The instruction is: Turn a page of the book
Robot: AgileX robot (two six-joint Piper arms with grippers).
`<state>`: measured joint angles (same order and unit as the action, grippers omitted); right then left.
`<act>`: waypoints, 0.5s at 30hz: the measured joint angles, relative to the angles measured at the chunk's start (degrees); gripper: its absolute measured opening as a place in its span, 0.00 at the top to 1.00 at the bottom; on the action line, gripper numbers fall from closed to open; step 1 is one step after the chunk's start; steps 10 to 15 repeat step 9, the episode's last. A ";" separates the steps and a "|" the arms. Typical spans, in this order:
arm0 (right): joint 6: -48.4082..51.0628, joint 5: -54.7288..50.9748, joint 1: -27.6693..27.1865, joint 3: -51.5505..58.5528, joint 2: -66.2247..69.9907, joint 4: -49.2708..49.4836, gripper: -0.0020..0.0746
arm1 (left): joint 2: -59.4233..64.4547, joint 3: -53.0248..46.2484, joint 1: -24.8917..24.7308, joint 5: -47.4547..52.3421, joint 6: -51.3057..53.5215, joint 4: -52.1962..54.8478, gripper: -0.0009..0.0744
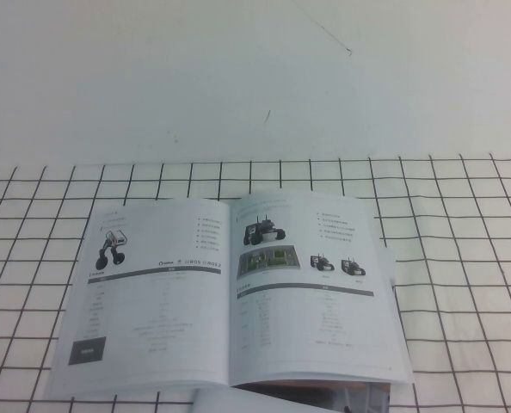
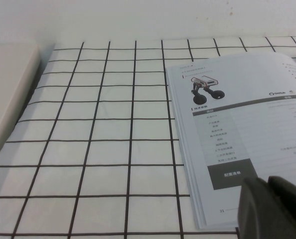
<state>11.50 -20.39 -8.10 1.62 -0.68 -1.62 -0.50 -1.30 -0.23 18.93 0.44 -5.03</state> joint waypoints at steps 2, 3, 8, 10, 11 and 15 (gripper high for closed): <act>0.22 -0.22 0.00 0.00 0.00 0.22 0.98 | 0.00 0.00 0.00 0.00 0.00 0.00 0.99; 0.22 -0.35 0.00 0.00 0.00 0.36 0.98 | 0.00 0.00 0.00 0.00 0.00 0.00 0.99; 0.43 -0.72 0.00 0.00 -0.08 0.76 0.98 | 0.00 0.00 0.00 0.00 0.00 0.00 0.99; 0.43 -0.72 0.00 0.00 -0.08 0.76 0.98 | 0.00 0.00 0.00 0.00 0.00 0.00 0.99; 0.43 -0.72 0.00 0.00 -0.08 0.76 0.98 | 0.00 0.00 0.00 0.00 0.00 0.00 0.99; 0.43 -0.72 0.00 0.00 -0.08 0.76 0.98 | 0.00 0.00 0.00 0.00 0.00 0.00 0.99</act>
